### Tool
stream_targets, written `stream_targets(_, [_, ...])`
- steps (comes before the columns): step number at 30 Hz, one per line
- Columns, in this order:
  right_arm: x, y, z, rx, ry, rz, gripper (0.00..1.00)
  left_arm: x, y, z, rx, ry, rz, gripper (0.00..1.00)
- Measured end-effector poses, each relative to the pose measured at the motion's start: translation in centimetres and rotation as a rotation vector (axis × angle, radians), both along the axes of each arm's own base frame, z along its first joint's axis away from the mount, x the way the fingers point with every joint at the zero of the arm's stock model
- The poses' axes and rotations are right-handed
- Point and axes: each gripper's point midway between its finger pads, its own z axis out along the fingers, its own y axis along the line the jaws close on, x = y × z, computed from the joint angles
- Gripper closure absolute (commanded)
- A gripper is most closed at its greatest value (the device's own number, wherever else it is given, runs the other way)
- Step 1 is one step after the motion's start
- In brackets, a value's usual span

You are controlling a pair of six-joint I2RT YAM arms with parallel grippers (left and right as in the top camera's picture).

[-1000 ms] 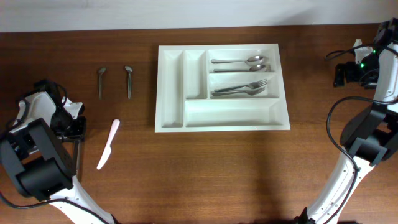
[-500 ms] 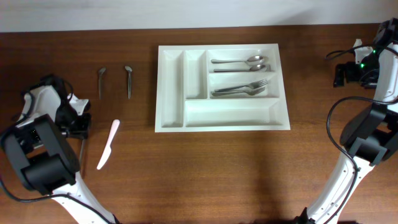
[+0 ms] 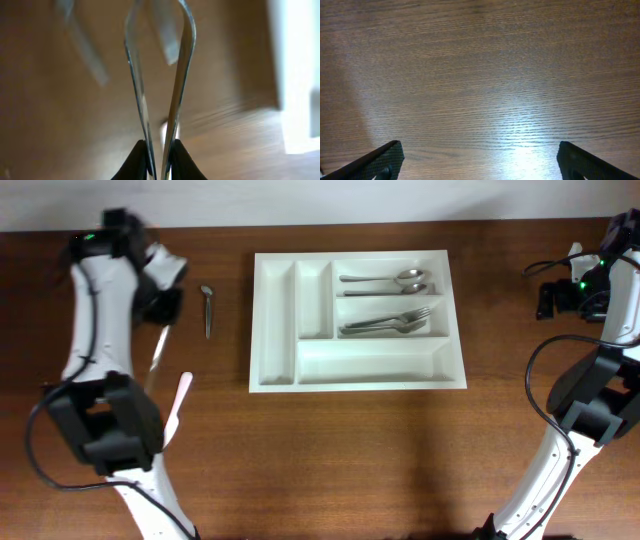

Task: Pack container
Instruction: 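Carry the tongs right into the tray's bottom long compartment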

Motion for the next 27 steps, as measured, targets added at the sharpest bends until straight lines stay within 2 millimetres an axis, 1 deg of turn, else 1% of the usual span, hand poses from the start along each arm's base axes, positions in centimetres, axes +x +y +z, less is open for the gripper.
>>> stream_targets(1, [0.0,0.0,0.0,0.000,0.000,0.000,0.01,0.5,-1.8,0.8,-0.009,-0.024,-0.047,0.96])
stream_targets(4, [0.0,0.0,0.0,-0.001,0.000,0.000,0.01,1.3,-8.0,2.7,-0.028,-0.085,-0.217,0.95])
stream_targets(7, [0.0,0.0,0.0,-0.001,0.000,0.000,0.01,0.9,-15.0,4.2,-0.037,-0.136,-0.415,0.94])
stream_targets(8, [0.0,0.0,0.0,-0.001,0.000,0.001,0.01,0.4,-17.7,4.6,-0.041,-0.154,-0.494,0.92])
stream_targets(9, [0.0,0.0,0.0,0.000,0.000,0.000,0.01,-0.1,-19.9,4.8,-0.043,-0.167,-0.564,0.92])
stream_targets(11, [0.0,0.0,0.0,0.000,0.000,0.000,0.01,-1.8,-25.0,5.1,-0.051,-0.193,-0.726,0.89])
stream_targets(13, [0.0,0.0,0.0,0.000,0.000,0.001,0.02,-3.6,-28.9,5.2,-0.054,-0.211,-0.855,0.89])
stream_targets(14, [0.0,0.0,0.0,-0.001,0.000,0.001,0.01,-4.3,-30.3,5.2,-0.051,-0.218,-0.902,0.89])
stream_targets(15, [0.0,0.0,0.0,0.000,0.000,0.000,0.01,-5.7,-32.6,5.3,-0.045,-0.235,-0.986,0.88])
stream_targets(16, [0.0,0.0,0.0,-0.001,0.000,0.000,0.01,-6.2,-33.7,5.4,-0.038,-0.248,-1.026,0.87])
stream_targets(18, [0.0,0.0,0.0,-0.001,0.000,0.000,0.01,-6.7,-35.8,5.6,-0.027,-0.294,-1.085,0.86])
stream_targets(21, [0.0,0.0,0.0,0.000,0.000,0.000,0.01,-7.5,-37.7,5.2,-0.016,-0.310,-1.143,0.86])
stream_targets(23, [0.0,0.0,0.0,-0.001,0.000,0.000,0.01,-7.9,-38.5,4.4,-0.011,-0.299,-1.167,0.85])
stream_targets(27, [0.0,0.0,0.0,-0.001,0.000,0.001,0.01,-7.8,-39.1,1.5,0.005,-0.250,-1.185,0.85])
